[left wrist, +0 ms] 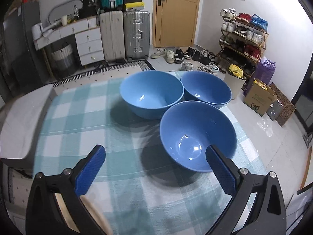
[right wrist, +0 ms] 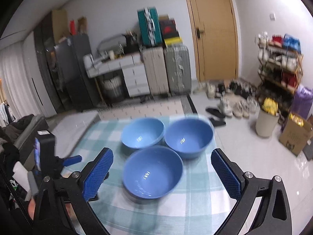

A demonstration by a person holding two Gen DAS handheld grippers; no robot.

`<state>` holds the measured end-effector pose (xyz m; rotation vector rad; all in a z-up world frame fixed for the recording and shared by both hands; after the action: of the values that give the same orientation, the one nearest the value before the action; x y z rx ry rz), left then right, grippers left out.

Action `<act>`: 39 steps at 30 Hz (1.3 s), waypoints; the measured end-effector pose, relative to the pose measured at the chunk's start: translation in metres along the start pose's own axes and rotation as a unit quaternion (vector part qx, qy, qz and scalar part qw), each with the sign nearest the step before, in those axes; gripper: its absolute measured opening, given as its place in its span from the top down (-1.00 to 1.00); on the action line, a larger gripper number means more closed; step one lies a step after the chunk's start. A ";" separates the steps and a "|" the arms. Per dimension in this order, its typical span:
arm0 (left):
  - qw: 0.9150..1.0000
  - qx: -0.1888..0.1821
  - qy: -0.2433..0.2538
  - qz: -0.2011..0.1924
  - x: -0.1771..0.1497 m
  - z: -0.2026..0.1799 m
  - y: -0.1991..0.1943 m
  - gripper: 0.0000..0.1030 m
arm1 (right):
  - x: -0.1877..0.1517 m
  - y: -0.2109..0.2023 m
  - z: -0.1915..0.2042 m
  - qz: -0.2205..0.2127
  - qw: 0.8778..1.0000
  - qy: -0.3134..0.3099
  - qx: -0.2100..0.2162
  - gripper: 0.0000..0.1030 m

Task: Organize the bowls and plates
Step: 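Move both tools toward the nearest blue bowl, then close the left tool on the blue bowl rim while the right tool grips its opposite rim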

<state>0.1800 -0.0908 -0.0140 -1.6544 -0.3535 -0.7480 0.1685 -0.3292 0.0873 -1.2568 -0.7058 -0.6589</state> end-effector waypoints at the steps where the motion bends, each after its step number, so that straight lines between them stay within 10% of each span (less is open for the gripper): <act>1: 1.000 0.002 0.001 0.003 0.000 -0.001 0.007 -1.00 | -0.001 0.015 -0.006 0.017 1.000 0.000 -0.004 -0.98; 13: 0.997 0.007 -0.012 0.082 0.012 -0.004 0.076 -0.99 | -0.042 0.165 -0.058 0.149 0.988 0.018 -0.020 -0.96; 21: 0.997 -0.006 -0.008 0.083 0.020 -0.009 0.086 -0.88 | -0.063 0.214 -0.069 0.214 0.977 0.011 -0.011 -0.34; 27: 0.995 -0.005 0.003 0.097 0.018 -0.010 0.097 -0.50 | -0.074 0.226 -0.068 0.227 0.974 -0.001 -0.005 0.06; 29: 0.994 -0.004 0.007 0.106 0.016 -0.011 0.100 -0.07 | -0.077 0.229 -0.068 0.234 0.972 -0.004 -0.002 0.23; 39: 0.994 -0.030 0.005 0.109 0.010 -0.016 0.100 0.48 | -0.083 0.228 -0.060 0.249 0.968 0.005 0.023 0.68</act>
<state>0.2435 -0.1306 -0.0826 -1.7126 -0.1406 -0.6082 0.2998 -0.3406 -0.1256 -1.3196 -0.3689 -0.2320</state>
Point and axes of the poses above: each gripper's, at about its wrist camera, not at the fingertips, and y roughly the way its jaws point, z to its left, x to its top, the point moved 2 cm from there along y, roughly the way its jaws point, and after that the axes turned 2 degrees about z, right-handed, at the moved point
